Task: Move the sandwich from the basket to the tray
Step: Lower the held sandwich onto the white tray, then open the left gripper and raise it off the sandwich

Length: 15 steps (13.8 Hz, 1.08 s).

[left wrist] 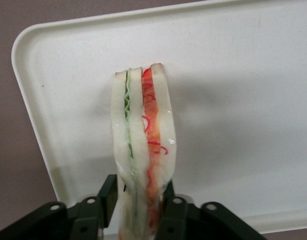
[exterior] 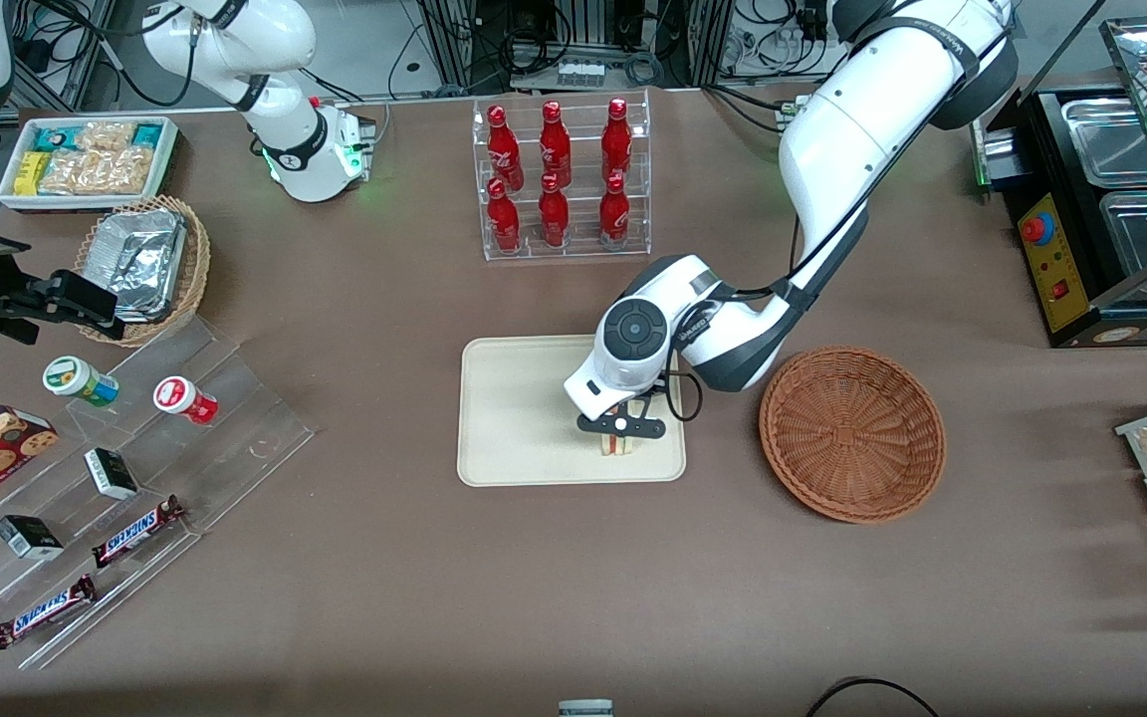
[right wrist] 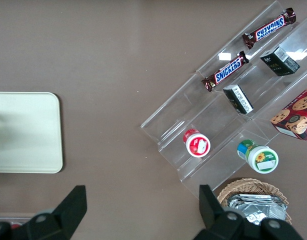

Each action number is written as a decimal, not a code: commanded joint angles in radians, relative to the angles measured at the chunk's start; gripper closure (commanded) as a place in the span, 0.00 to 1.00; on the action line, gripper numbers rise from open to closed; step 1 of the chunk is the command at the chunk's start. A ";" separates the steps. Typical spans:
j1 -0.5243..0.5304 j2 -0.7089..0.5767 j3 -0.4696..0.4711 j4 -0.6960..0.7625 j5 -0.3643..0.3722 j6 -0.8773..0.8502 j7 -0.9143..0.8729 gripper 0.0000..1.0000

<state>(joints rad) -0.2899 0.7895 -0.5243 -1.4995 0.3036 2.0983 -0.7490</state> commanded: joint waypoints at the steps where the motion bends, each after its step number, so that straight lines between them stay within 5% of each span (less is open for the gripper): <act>1: -0.017 0.017 0.004 0.036 0.022 -0.003 -0.021 0.00; 15: 0.014 -0.107 0.001 0.065 0.005 -0.116 -0.141 0.00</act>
<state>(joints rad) -0.2883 0.7417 -0.5247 -1.4298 0.3055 2.0441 -0.8500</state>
